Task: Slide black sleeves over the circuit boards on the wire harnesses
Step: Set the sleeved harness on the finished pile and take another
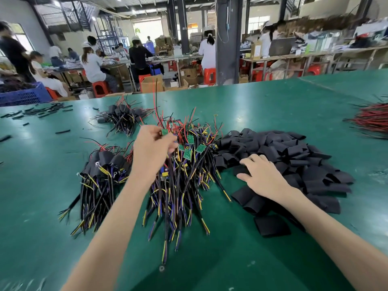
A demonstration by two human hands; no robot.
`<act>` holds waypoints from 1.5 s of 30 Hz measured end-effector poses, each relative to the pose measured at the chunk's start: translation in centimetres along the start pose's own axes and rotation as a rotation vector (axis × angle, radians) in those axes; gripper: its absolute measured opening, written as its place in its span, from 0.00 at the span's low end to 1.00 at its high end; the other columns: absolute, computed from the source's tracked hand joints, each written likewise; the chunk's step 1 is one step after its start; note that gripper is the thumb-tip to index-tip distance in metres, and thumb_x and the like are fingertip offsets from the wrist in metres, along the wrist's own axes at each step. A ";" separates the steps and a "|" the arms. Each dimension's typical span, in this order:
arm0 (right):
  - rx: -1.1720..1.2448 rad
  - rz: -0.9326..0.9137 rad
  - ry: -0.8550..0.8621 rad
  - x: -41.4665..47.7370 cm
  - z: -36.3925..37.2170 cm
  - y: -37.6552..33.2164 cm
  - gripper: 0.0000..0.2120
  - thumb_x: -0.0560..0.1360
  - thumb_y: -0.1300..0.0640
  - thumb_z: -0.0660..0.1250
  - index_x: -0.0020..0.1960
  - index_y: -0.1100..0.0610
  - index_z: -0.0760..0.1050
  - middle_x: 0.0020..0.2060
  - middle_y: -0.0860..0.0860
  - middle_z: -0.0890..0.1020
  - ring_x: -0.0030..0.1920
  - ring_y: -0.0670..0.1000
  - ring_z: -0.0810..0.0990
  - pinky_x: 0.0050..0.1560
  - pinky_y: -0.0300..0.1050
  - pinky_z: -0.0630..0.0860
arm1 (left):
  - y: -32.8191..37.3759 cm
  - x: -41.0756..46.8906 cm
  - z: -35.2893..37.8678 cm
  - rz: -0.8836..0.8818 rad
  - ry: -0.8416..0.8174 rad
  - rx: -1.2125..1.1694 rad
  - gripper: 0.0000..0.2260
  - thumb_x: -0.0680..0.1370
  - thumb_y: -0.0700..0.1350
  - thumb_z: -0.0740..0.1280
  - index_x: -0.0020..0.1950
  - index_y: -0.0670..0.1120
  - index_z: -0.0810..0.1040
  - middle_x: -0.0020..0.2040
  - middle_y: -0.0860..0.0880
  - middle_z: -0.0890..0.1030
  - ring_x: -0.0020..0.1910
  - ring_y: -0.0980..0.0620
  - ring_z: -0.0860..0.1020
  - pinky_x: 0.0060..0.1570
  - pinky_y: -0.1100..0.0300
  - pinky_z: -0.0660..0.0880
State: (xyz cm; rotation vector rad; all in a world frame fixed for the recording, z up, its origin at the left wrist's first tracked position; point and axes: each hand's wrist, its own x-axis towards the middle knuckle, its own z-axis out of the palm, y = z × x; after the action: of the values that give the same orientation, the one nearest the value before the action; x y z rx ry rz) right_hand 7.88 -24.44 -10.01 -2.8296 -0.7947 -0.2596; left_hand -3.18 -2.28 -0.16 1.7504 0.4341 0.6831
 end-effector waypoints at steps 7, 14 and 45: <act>-0.020 -0.118 -0.042 0.3 0.3 -0.2 0.17 0.79 0.54 0.61 0.65 0.59 0.68 0.55 0.53 0.71 0.57 0.55 0.68 0.57 0.50 0.67 | 3.8 0.7 -2.6 0.467 0.029 0.018 0.15 0.79 0.37 0.57 0.62 0.50 0.71 0.43 0.53 0.76 0.33 0.61 0.68 0.35 0.68 0.66; 0.156 -0.149 0.065 0.0 -0.5 -0.9 0.22 0.79 0.64 0.59 0.71 0.62 0.61 0.57 0.55 0.66 0.54 0.54 0.68 0.56 0.40 0.64 | 0.2 0.1 -1.5 0.781 0.026 0.937 0.17 0.82 0.50 0.54 0.58 0.42 0.79 0.46 0.43 0.77 0.48 0.44 0.73 0.50 0.51 0.70; 0.699 -0.142 0.264 -1.7 -2.3 -3.2 0.18 0.76 0.67 0.64 0.64 0.60 0.70 0.53 0.51 0.70 0.49 0.44 0.68 0.52 0.27 0.61 | -6.6 -2.5 0.0 0.664 -0.109 0.830 0.10 0.80 0.45 0.62 0.51 0.43 0.82 0.39 0.47 0.77 0.41 0.43 0.73 0.43 0.53 0.67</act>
State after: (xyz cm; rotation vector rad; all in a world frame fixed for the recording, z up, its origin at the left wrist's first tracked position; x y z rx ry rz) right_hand 4.52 -23.11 -7.69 -2.0437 -0.8253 -0.2965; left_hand -4.69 -1.90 -7.04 2.7601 0.0256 0.9364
